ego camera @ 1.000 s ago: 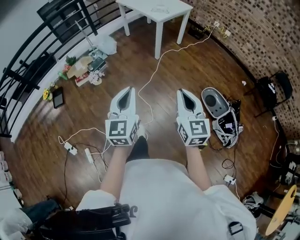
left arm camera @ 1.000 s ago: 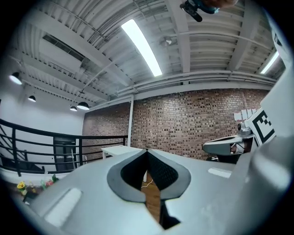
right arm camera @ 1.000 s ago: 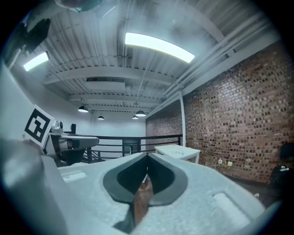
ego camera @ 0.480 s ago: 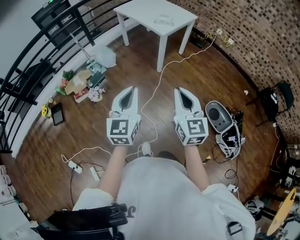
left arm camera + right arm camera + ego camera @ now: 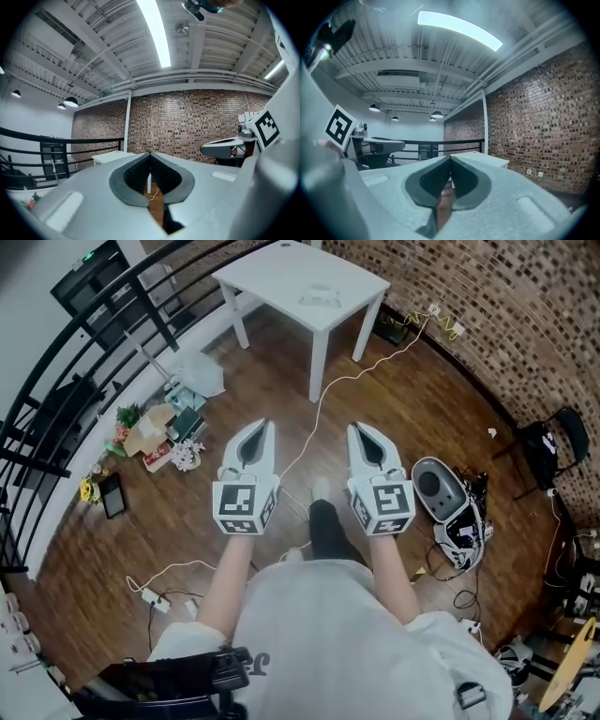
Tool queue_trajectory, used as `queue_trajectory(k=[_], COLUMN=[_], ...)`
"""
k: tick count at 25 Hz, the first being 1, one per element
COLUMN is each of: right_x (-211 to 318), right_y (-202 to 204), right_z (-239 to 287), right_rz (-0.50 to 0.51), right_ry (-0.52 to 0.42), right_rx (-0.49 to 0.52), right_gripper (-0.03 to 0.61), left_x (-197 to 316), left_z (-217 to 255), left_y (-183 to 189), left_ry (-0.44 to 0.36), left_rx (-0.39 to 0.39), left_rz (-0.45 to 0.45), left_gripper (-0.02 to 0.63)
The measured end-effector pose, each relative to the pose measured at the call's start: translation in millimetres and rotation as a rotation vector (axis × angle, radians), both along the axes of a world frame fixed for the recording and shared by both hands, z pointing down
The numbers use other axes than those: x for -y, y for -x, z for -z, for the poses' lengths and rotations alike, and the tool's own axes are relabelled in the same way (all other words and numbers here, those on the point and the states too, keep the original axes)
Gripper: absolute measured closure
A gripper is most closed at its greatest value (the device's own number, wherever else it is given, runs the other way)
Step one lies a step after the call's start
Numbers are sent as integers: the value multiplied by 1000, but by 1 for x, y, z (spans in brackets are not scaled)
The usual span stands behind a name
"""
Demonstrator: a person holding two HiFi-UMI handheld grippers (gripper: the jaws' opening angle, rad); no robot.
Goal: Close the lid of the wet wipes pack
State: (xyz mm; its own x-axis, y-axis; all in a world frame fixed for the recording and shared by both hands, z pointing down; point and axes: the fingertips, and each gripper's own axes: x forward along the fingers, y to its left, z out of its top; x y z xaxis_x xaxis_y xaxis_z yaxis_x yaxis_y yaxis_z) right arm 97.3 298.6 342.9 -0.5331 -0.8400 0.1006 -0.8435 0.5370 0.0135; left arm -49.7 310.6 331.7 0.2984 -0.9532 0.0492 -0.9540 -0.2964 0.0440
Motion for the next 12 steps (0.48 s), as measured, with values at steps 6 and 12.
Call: queue_trajectory(k=[6, 12], right_x=[125, 246], right_y=[-3, -3], right_z=[-5, 15], right_rz=[-6, 50], right_ry=[-7, -39], right_rx=[39, 42], right_gripper=[588, 588], left_x=[117, 236], left_z=[-7, 9], left_y=[3, -14], left_ry=[5, -22], left_rx=[23, 54], left_rz=[-3, -1], left_gripper=[598, 598])
